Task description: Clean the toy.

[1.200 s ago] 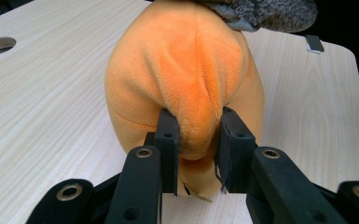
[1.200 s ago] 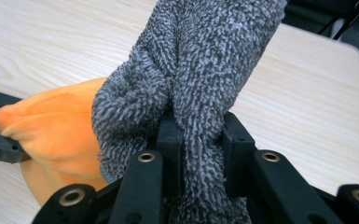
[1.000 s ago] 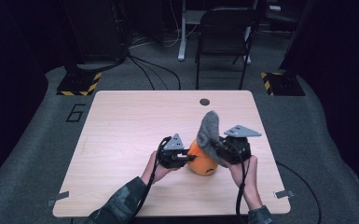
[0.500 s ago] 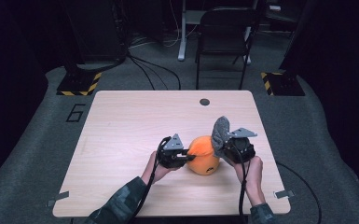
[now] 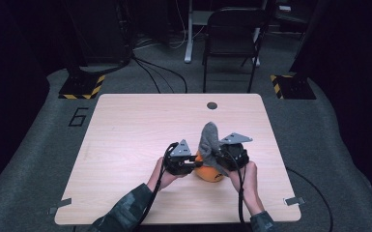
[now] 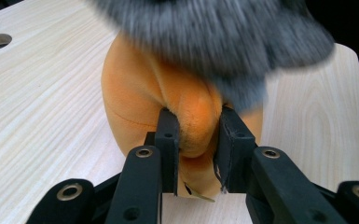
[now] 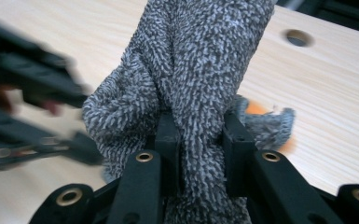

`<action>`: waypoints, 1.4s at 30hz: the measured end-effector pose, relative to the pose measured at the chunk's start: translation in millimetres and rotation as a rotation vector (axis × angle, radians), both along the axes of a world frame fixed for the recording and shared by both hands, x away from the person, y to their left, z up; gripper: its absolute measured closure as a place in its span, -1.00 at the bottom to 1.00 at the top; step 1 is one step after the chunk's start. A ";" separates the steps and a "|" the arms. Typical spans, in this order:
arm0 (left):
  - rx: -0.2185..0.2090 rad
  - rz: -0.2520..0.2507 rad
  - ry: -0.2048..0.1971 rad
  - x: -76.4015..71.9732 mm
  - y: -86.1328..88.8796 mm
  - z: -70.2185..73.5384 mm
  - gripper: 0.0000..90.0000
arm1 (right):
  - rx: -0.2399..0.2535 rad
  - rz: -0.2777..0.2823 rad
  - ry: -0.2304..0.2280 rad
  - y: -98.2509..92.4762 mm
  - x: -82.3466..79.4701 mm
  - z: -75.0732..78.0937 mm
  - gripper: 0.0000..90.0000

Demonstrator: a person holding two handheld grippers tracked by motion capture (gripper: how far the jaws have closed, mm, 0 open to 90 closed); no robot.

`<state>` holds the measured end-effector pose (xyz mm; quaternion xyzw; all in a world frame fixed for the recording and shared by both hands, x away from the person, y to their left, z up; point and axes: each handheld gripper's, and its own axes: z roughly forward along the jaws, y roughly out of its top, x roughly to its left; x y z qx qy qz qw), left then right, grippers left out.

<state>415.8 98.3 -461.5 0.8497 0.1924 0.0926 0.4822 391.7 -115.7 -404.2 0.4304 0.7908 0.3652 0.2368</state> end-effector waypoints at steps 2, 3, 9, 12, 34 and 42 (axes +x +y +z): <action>-0.002 -0.006 0.008 0.5 0.5 0.0 0.62 | -0.025 -0.054 -0.017 -10.2 1.3 -0.6 0.61; -0.006 -0.003 0.004 0.4 0.0 -0.4 0.62 | -0.010 -0.068 -0.008 -14.9 2.8 -2.2 0.60; -0.001 -0.004 0.011 0.8 2.3 -0.4 0.62 | -0.002 -0.057 -0.055 -12.0 -6.6 10.9 0.60; 0.003 -0.007 0.007 0.8 2.3 -0.3 0.62 | 0.042 0.050 -0.068 6.7 -17.7 20.0 0.60; -0.047 0.144 0.064 15.7 12.8 -3.7 0.53 | 0.037 -0.271 -0.005 -107.2 -1.2 -19.2 0.57; -0.065 0.225 0.101 28.5 16.9 -8.7 0.39 | 0.016 -0.301 0.108 -110.4 15.0 -56.5 0.53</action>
